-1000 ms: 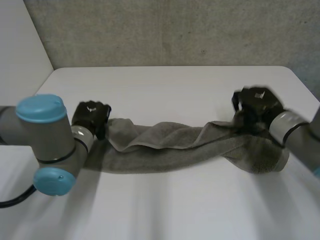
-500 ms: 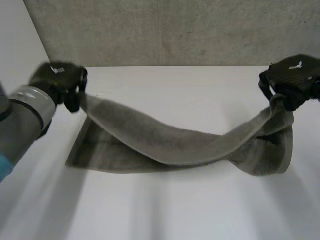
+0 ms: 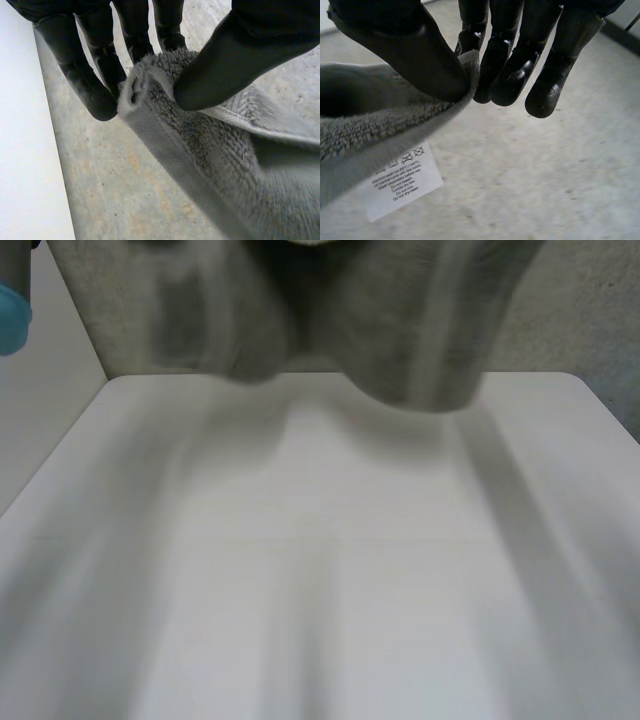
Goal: Fold the towel.
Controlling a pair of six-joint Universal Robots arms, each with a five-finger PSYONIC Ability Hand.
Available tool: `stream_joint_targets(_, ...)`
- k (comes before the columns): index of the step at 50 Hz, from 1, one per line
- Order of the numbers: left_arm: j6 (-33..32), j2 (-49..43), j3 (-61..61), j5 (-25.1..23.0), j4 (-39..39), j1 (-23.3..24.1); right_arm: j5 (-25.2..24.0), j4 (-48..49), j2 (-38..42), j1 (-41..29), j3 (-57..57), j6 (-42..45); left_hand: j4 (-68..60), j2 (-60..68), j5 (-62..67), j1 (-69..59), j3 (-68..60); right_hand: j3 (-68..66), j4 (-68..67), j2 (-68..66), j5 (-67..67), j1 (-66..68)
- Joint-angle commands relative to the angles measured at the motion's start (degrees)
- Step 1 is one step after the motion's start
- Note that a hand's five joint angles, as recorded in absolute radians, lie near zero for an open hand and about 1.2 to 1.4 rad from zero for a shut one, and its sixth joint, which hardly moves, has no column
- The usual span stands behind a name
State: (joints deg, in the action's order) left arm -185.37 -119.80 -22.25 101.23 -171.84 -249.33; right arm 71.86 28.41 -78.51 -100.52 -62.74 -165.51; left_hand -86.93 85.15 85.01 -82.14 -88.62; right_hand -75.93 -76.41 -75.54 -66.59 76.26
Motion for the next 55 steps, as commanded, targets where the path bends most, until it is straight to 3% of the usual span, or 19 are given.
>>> stream_joint_targets(1,0.3,4.5,-21.0,-0.6,-0.9,-0.1,-8.5,-10.3,-1.2,1.8,-6.9,-2.7,6.9,-5.1,-15.0,2.1,8.6,-4.1,-3.6,-4.5,-3.4,3.7)
stream_joint_targets(3,0.2,6.7,-31.1,-0.9,-2.5,-0.6,-9.9,-13.8,-0.8,2.1,-10.1,-1.2,6.9,-5.1,-15.0,2.1,8.6,-4.1,-3.6,-4.5,-3.4,3.7)
stream_joint_targets(6,0.1,7.4,-36.5,-0.9,-3.5,-1.0,-10.8,-15.9,-0.5,2.5,-14.7,0.7,6.9,-5.1,-15.0,2.1,8.6,-4.1,-3.6,-4.5,-3.4,3.7)
stream_joint_targets(11,-0.4,8.6,-55.8,-3.6,-11.0,-1.4,-12.0,-16.3,-0.3,3.3,-23.4,5.0,6.9,-5.1,-15.0,2.1,8.6,-4.1,-3.6,-4.5,-3.4,3.7)
stream_joint_targets(19,-3.0,8.2,-68.4,-7.5,-19.7,-2.7,-15.3,-15.8,2.1,5.8,-34.6,9.3,6.9,-5.1,-15.0,2.1,8.6,-4.1,-3.6,-4.5,-3.4,3.7)
stream_joint_targets(29,-4.9,11.6,-67.1,-7.5,-19.5,-3.2,-14.1,-18.7,-1.0,5.8,-34.9,8.6,6.9,-5.1,-15.0,2.1,8.6,-4.1,-3.6,-4.5,-3.4,3.7)
stream_joint_targets(33,-4.5,21.8,-64.6,-7.4,-17.0,-3.3,-13.9,-27.4,-11.6,6.4,-30.4,7.4,6.9,-5.1,-15.0,2.1,8.6,-4.1,-3.6,-4.5,-3.4,3.7)
stream_joint_targets(43,-3.7,31.5,-57.7,-7.2,-10.6,-5.5,-14.5,-43.2,-21.2,14.0,-16.2,4.5,6.9,-5.1,-15.0,2.1,8.6,-4.1,-3.6,-4.5,-3.4,3.7)
stream_joint_targets(47,-3.9,31.3,-55.3,-7.2,-7.4,-7.0,-15.1,-47.9,-18.6,17.5,-11.3,6.4,6.9,-5.1,-15.0,2.1,8.6,-4.1,-3.6,-4.5,-3.4,3.7)
stream_joint_targets(51,-4.4,23.9,-51.6,-7.1,0.1,-7.7,-13.9,-50.7,-13.0,16.4,-9.5,10.6,6.9,-5.1,-15.0,2.1,8.6,-4.1,-3.6,-4.5,-3.4,3.7)
stream_joint_targets(53,-4.8,20.2,-50.1,-7.1,3.1,-7.6,-13.3,-52.8,-9.8,14.7,-8.7,13.8,6.9,-5.1,-15.0,2.1,8.6,-4.1,-3.6,-4.5,-3.4,3.7)
stream_joint_targets(55,-7.4,13.1,-46.2,-7.0,10.4,-7.0,-8.5,-56.9,-2.0,8.9,-6.3,21.2,6.9,-5.1,-15.0,2.1,8.6,-4.1,-3.6,-4.5,-3.4,3.7)
